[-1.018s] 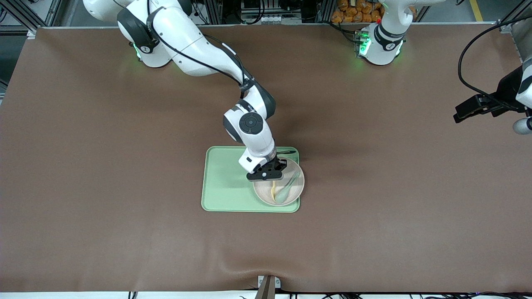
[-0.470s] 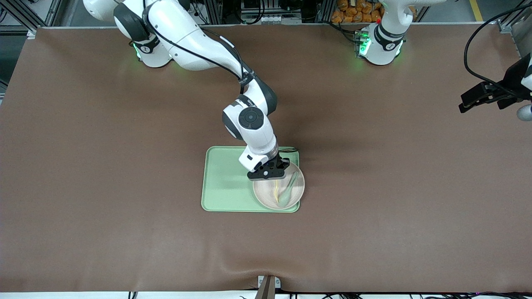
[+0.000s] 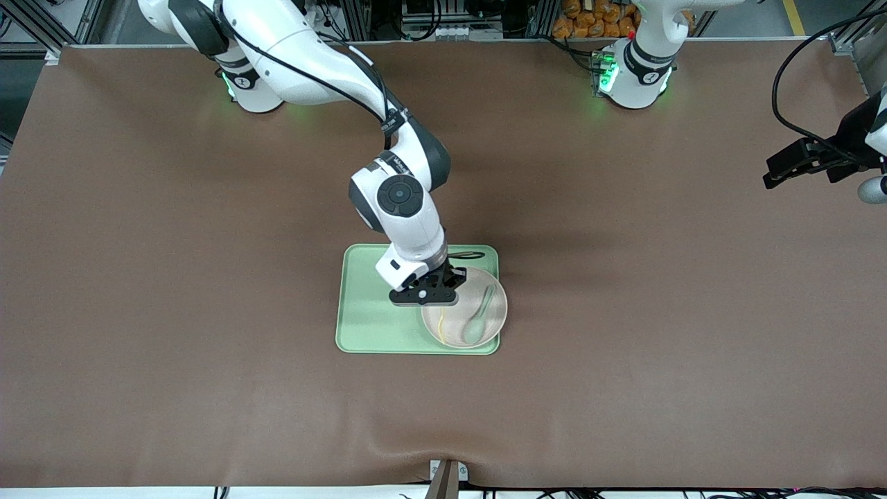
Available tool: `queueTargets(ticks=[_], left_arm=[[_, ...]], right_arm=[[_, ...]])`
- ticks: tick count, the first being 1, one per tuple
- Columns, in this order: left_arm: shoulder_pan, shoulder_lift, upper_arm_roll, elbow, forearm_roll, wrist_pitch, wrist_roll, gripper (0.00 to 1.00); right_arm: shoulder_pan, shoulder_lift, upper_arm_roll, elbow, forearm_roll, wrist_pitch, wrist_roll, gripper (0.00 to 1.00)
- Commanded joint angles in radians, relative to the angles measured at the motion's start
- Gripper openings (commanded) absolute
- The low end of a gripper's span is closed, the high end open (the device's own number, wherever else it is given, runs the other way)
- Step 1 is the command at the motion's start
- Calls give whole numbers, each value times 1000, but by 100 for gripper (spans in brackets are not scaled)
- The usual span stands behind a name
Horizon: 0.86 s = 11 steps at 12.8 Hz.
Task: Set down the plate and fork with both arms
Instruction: 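Lift the yellow fork out of the plate with the right gripper, then lower the fork onto the tray beside the plate and open the right gripper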
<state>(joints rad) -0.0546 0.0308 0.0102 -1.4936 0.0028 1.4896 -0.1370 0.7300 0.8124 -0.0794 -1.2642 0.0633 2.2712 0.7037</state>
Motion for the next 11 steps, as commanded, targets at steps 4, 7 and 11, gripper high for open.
queueTargets(ticks=[4,7,11], left_arm=[[-13,6,1,-7,-7,20,19,100],[-11,9,1,-7,-7,21,19,100],[-13,14,-1,-7,-9,23,19,100]], right_arm=[[-1,-45,-77,-20,9,-145,77,0],[-4,-58,-111,-62,9,-165,76,0],[-39,-67,-112,-75,12,-165,60,0]])
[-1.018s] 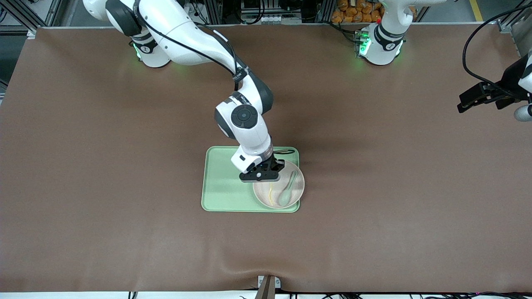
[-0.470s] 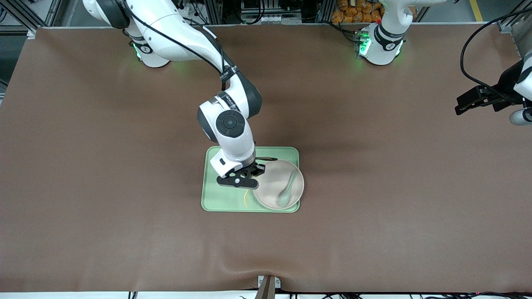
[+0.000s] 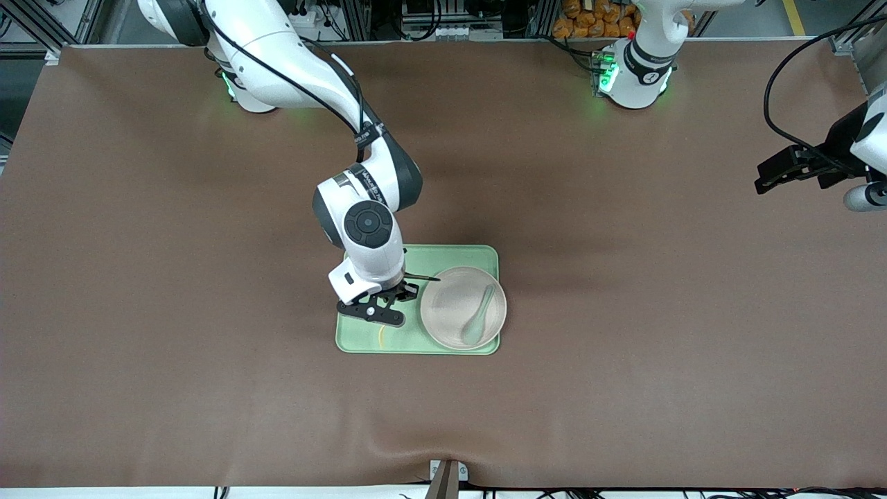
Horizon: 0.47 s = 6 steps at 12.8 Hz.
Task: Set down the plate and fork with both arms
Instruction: 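Lower the fork onto the tray beside the plate and open the right gripper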
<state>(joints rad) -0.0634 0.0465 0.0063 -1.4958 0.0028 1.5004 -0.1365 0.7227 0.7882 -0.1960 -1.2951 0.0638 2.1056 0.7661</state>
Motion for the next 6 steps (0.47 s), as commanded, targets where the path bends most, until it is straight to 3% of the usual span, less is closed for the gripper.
queueTargets(ticks=[1,6], left_arm=[[-6,-1,0,-4,-9,14,18,100],[-4,3,-8,-11,-9,18,18,100]], right_arm=[[-63,-40,12,-44,17,4,-39,0],[-82,-79,9,-195,24,101,-181,0]])
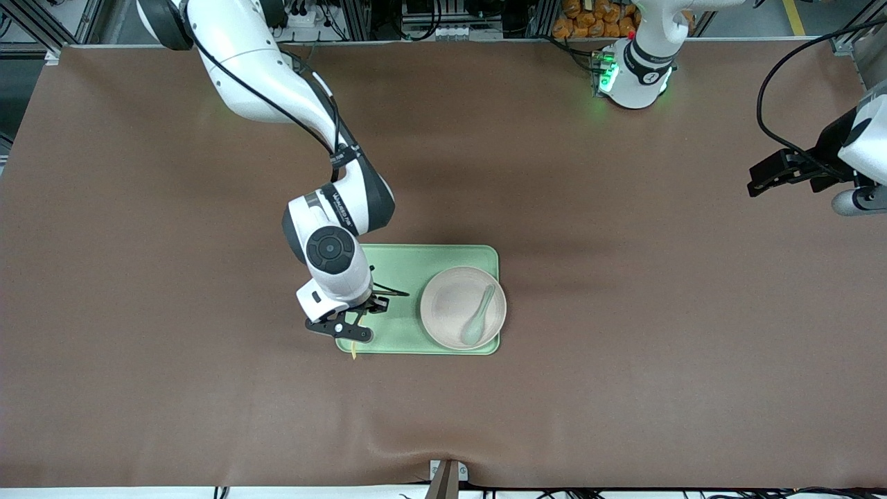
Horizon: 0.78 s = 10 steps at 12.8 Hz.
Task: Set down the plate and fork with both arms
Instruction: 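Lower the fork onto the tray beside the plate and open the right gripper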
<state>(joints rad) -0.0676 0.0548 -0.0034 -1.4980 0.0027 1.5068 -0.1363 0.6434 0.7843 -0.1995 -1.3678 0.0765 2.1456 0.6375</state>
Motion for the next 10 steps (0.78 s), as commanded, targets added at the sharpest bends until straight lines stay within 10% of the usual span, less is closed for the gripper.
queueTargets(ticks=[1,10], left_arm=[[0,-6,2,-10,-9,12,18,100],[2,-4,2,-11,-9,12,18,100]], right_arm=[[-1,-83,12,-146,11,77,-58,0],[45,-143,11,-289,-4,134,-79,0]])
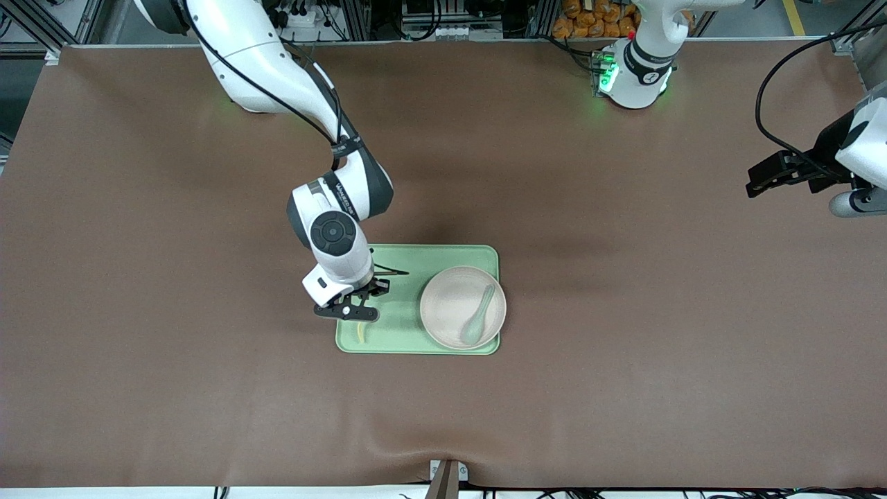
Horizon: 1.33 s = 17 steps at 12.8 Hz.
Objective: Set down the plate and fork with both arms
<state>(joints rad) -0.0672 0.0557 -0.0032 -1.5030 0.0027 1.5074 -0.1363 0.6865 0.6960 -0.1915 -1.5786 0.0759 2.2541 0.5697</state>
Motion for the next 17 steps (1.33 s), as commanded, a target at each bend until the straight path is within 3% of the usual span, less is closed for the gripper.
queueTargets(ticks=[1,8,9,10,11,12,17], left_arm=[[1,-5,2,-6,-9,11,20,100],[1,-5,2,-6,-9,11,18,100],[1,-5,2,-6,-9,11,18,100],[1,-5,2,-6,-9,11,18,100],[3,-5,2,-6,-9,11,18,100],[3,-5,2,-6,-9,11,20,100],[6,-5,2,-6,-9,11,20,100]], right_arm=[[2,-52,3,-83,-4,41,-10,0],[-10,-23,3,-81,-2,111,1,0],[-12,-20,3,-81,-2,111,1,7],[-10,-20,3,-81,-2,107,-1,30],[-10,-20,3,-81,-2,101,-1,83],[-10,-21,3,-81,-2,101,-1,100],[-24,-33,4,-74,-2,96,-16,100]])
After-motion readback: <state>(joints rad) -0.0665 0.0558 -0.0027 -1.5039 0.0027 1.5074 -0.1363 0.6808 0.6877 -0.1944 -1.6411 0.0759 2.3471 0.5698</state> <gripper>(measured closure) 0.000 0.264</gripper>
